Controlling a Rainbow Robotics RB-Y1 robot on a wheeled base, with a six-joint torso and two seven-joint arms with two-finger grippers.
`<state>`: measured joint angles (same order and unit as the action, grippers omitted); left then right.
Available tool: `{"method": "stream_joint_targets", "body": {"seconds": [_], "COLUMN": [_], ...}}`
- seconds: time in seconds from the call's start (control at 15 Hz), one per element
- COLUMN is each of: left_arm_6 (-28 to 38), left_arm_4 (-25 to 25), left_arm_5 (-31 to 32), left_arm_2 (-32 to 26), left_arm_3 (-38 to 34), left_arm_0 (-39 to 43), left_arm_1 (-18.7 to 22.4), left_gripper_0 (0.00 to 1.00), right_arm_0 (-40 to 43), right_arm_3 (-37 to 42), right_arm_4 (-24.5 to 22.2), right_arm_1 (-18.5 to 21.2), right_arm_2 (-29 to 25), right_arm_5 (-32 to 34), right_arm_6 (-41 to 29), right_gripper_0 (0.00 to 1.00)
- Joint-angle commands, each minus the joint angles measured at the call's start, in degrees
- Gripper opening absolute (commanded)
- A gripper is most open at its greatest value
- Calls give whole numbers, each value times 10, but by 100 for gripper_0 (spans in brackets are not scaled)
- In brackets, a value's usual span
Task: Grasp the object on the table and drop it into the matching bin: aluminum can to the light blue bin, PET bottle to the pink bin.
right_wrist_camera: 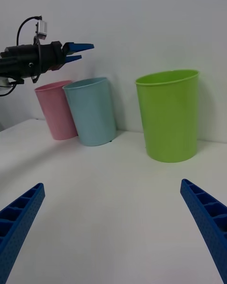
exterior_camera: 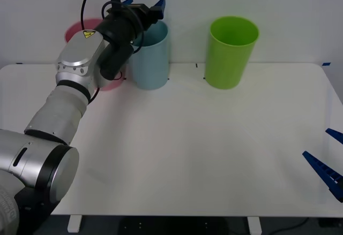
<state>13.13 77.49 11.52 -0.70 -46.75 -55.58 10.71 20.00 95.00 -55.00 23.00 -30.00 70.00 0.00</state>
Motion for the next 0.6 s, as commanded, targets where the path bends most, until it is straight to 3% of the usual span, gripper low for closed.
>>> {"method": "stream_joint_targets", "body": {"seconds": [0.07,0.27,0.6], "left_arm_6": [-4,-12,-23], "left_arm_4": [-48,-117,-180], "left_arm_5": [3,3,32], "left_arm_2": [22,63,76], "left_arm_3": [-72,-136,-235], "left_arm_0": [54,108,201], "left_arm_1": [19,61,127], "left_gripper_0": [100,100,100], "right_arm_0": [0,0,0], "right_arm_3": [0,0,0], "right_arm_4": [0,0,0], "right_arm_1": [0,0,0], "right_arm_2": [0,0,0], "right_arm_5": [0,0,0], "right_arm_6": [0,0,0], "right_gripper_0": [100,100,100]}}
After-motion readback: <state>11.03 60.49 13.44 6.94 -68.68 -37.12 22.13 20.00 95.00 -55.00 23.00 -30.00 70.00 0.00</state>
